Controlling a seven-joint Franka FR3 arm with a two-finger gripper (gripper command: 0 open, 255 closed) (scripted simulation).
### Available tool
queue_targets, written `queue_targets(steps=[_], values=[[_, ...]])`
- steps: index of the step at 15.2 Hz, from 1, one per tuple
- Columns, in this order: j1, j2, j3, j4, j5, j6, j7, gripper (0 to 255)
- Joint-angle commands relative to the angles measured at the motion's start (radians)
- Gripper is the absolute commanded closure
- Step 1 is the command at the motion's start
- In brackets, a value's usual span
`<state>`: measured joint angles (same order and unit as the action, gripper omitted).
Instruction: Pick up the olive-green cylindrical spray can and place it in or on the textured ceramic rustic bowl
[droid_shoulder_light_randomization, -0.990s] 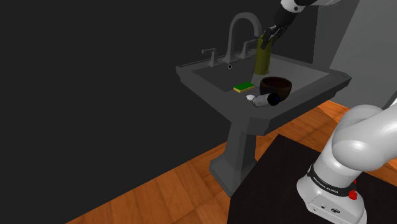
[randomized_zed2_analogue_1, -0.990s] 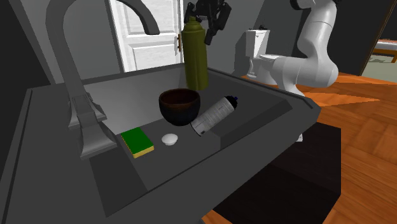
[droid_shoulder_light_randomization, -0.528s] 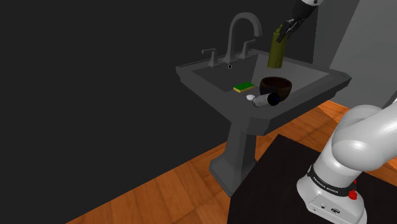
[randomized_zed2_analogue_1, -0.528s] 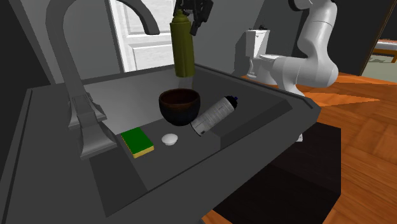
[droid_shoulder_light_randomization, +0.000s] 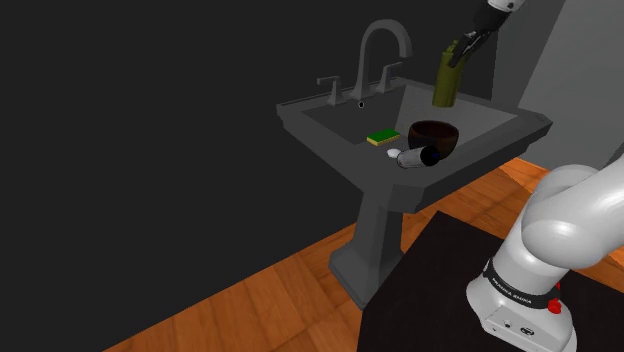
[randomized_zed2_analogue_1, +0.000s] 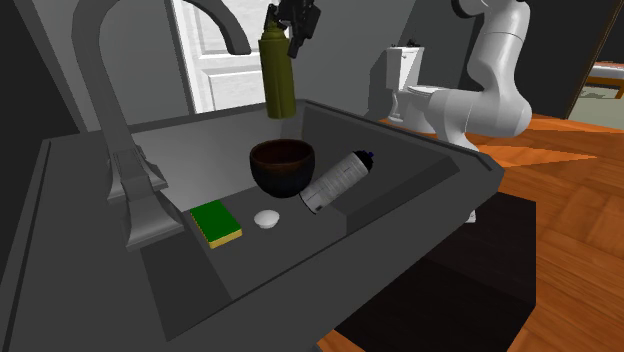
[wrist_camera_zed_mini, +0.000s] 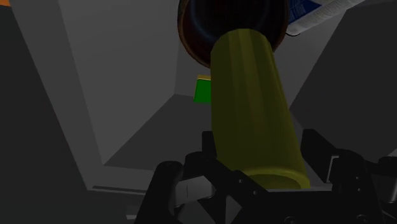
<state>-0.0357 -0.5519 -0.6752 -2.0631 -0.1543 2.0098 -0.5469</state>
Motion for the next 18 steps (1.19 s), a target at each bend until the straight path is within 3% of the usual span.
queue_targets(steps=[1,18], values=[[-0.003,-0.005,-0.004,-0.029,-0.004,0.026,-0.002,255],[-0.017,-0.010,-0.052,-0.229,-0.026,0.223,-0.022,255]])
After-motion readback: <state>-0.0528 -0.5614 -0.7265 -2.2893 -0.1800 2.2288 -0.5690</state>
